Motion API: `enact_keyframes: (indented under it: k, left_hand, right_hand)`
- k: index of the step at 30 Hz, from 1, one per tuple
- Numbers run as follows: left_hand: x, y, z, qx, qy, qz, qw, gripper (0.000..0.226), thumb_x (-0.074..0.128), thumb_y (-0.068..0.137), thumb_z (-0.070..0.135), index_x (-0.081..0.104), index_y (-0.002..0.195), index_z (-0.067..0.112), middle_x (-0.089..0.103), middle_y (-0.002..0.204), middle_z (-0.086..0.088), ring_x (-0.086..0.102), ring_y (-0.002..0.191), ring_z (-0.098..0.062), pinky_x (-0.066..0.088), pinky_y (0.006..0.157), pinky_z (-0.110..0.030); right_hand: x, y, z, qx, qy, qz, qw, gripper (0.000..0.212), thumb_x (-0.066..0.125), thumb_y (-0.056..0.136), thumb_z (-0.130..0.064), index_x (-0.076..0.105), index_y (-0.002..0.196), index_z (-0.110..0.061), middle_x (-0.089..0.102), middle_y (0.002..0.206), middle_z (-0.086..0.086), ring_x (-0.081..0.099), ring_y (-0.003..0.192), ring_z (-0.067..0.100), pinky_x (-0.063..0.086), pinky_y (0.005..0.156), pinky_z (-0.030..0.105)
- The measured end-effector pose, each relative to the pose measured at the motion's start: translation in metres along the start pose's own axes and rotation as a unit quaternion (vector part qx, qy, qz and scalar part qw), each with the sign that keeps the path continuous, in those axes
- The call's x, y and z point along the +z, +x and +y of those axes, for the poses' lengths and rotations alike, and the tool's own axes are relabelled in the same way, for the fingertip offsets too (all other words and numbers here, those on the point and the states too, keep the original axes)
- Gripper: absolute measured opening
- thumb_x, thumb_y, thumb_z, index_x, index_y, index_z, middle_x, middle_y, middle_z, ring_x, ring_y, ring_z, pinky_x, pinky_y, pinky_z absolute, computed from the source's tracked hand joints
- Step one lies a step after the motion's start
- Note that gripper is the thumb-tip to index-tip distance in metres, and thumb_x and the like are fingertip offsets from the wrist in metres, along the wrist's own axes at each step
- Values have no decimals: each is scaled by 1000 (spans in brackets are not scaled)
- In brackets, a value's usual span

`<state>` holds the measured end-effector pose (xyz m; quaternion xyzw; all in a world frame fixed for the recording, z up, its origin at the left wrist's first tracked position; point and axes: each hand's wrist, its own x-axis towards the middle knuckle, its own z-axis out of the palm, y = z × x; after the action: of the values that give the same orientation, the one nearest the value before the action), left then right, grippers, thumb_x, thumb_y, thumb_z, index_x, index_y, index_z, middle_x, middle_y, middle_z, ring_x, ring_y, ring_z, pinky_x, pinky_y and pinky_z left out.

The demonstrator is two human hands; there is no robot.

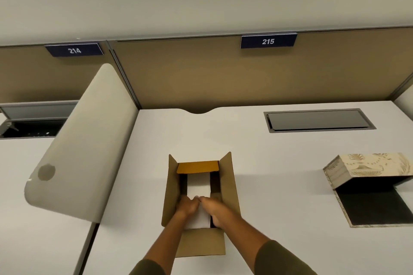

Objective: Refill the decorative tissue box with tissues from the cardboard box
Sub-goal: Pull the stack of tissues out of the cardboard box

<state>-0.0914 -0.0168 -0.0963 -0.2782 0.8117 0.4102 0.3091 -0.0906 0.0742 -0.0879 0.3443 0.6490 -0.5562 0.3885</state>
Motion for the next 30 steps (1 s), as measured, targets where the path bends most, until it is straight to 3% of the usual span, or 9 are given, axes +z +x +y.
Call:
enact_keyframes:
  k: [10,12,15,18,23,27,30]
  left_hand:
    - [4,20,4,-47,-83,-5,995,66,43,99,36,22,148,-3,39,149,-21,44,134,-34,41,107,-37]
    - [4,29,3,-63,-97,-19,993,65,44,97,38,27,147,-1,43,147,-20,48,131,-33,44,107,-39]
    - [2,25,7,-65,-113,-36,991,67,47,94,40,28,146,2,43,146,-17,47,131,-31,44,99,-35]
    - [-1,21,8,-62,-123,-48,989,69,49,91,43,31,146,5,44,146,-15,47,130,-30,42,98,-35]
    - [-11,22,9,-52,-153,-76,984,70,56,78,45,46,135,7,59,126,-14,58,112,-28,48,102,-41]
    - [-15,16,9,-48,-139,-64,987,75,56,80,45,35,141,7,55,132,-16,57,116,-30,47,102,-43]
    - [-21,7,13,-38,-120,-58,990,77,56,83,46,30,143,5,50,137,-16,52,121,-30,45,99,-38]
  right_hand:
    - [4,3,-14,15,16,23,999,48,44,97,-38,45,135,-9,56,131,10,54,108,23,42,83,31]
    - [1,5,-15,17,27,16,999,47,43,97,-39,50,132,-9,58,129,10,53,106,23,43,87,30]
    - [-2,10,-10,19,58,-4,998,52,41,98,-46,48,135,-10,55,134,12,53,119,26,44,102,35]
    - [-3,11,-9,14,85,-17,996,55,43,96,-51,52,133,-11,58,131,14,55,119,28,44,106,39]
    - [-8,7,-13,14,104,-41,994,44,45,96,-52,57,111,-13,60,92,9,58,86,22,45,81,32]
    - [-9,3,-14,20,116,-61,991,42,44,97,-50,62,95,-11,65,85,10,62,77,22,49,65,30]
    - [-7,1,-17,22,125,-72,989,41,44,98,-47,62,88,-11,67,84,11,64,75,23,51,63,31]
